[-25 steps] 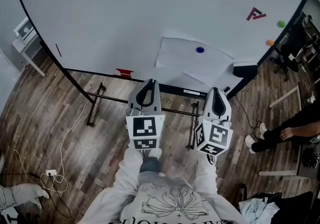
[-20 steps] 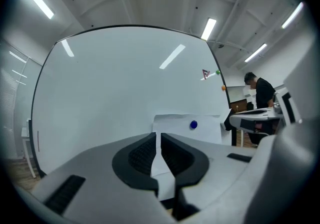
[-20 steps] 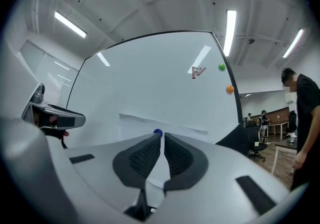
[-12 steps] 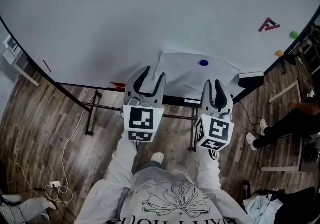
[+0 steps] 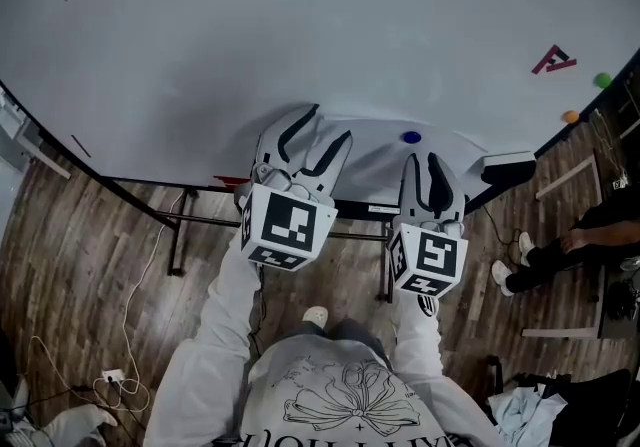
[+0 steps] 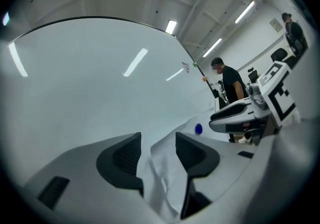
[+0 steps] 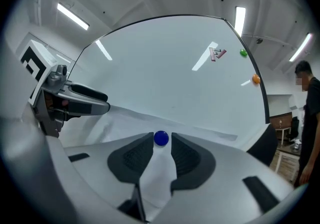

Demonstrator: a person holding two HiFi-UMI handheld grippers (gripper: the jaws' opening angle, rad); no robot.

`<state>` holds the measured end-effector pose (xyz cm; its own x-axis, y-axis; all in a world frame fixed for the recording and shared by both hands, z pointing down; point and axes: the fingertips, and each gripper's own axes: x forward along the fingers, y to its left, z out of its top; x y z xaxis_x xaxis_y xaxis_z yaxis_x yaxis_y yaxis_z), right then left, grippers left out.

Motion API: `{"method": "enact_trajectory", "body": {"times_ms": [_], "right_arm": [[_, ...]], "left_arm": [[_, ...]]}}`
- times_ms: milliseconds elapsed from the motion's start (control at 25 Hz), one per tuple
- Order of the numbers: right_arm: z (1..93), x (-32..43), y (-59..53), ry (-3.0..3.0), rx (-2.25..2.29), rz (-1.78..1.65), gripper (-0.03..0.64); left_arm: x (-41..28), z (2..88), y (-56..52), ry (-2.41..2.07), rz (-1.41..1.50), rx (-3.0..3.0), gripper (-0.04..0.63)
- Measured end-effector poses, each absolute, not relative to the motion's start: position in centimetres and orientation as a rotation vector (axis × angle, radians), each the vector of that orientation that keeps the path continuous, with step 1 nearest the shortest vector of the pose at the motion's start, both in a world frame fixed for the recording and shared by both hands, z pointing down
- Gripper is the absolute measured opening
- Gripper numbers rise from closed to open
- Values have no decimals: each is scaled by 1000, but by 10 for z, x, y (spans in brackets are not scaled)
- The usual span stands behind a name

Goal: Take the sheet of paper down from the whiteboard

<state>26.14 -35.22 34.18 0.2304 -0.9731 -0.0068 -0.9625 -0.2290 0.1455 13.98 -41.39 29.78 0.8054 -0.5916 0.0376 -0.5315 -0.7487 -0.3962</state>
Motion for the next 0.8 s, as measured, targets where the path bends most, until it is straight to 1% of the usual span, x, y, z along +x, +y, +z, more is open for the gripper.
{"method": "enact_trajectory", "body": {"times_ms": [320,480,640,800], "right_arm": [[348,264,-365,-1907,2343,-114,95],[346,266,-370,-1921,2325,-105,95],[346,267,-376,-1918,2311,-103,118],[350,268,-383,-1901,2302,-102,137]], "left_arm": [[154,308,-421,823,-308,-2611,196],[158,314,-422,829,-355,-2613,181],[154,316,-429,905,-364,-2619,82],[149,315,-436,974,-343,-2660,18]]}}
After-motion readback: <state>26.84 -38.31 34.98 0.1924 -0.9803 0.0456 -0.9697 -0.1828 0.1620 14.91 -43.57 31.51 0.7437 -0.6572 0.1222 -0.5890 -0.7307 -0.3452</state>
